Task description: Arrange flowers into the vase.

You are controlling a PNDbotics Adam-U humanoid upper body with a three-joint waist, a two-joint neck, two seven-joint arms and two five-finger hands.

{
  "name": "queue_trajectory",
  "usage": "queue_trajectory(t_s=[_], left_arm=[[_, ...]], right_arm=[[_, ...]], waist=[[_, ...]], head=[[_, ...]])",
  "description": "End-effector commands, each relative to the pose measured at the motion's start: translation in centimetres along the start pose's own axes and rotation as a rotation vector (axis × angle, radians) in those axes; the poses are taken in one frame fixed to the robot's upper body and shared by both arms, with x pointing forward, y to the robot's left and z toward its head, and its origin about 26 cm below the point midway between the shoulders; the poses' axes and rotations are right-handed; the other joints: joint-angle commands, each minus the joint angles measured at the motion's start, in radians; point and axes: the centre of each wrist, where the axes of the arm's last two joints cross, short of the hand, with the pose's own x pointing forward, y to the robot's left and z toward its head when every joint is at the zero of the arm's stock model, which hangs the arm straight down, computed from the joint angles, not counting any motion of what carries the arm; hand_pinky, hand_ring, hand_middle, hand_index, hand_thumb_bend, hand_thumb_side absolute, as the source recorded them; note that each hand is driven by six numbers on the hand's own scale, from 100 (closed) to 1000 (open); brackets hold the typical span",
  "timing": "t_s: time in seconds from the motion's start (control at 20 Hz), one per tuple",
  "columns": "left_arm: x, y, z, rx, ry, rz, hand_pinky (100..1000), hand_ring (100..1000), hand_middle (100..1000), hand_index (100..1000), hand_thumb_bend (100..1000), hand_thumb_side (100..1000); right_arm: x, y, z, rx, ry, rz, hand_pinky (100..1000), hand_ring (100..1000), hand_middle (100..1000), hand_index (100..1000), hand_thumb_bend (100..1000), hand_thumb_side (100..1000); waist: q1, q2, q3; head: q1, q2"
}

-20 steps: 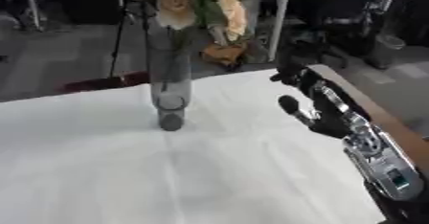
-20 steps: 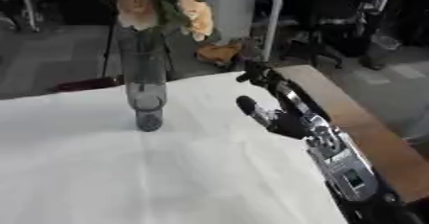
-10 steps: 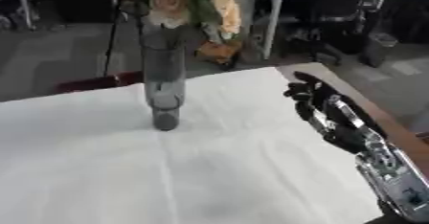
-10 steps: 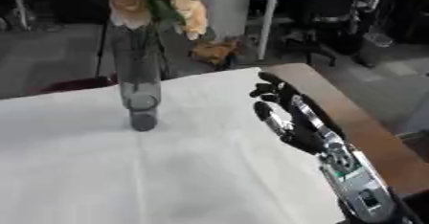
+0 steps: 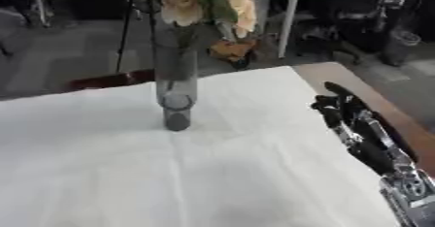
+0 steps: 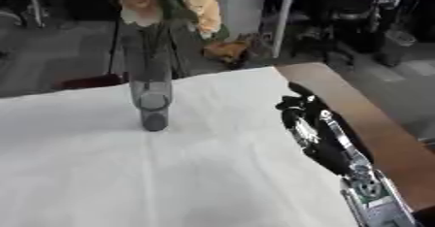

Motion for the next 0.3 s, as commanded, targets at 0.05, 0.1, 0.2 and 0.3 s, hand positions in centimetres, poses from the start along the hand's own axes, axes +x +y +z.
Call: queue_trajectory(t_s=[0.05,0.1,0.2,0.3], left_arm=[[0.99,0.34,-0.40,0.016,-0.040,0.003,564,676,609,645,883,602],[0.95,0.32,-0.36,0.019,-0.040,0.006,563,675,609,645,868,604],[0.88,0.27,-0.30,0.021,-0.039,0.010,563,675,610,647,866,603],[0.74,0.28,-0.18,0.025,-0.036,0.013,563,674,610,649,848,603]], right_arm=[[0.87,-0.49,-0.37,-0.008,-0.025,0.027,868,920,689,993,238,690],[0.91,-0.50,-0.39,-0.008,-0.025,0.029,866,918,685,989,229,685],[0.92,-0.50,-0.38,-0.010,-0.022,0.029,865,916,681,988,226,685],[0.81,-0.39,-0.25,-0.011,-0.014,0.024,864,914,677,986,221,680]], waist=[[0.016,0.004,0.001],[0.017,0.004,0.003],[0.018,0.001,0.005],[0.017,-0.004,0.009]], head=[[0.008,-0.009],[0.011,-0.008],[0.014,-0.004],[0.015,-0.002]])
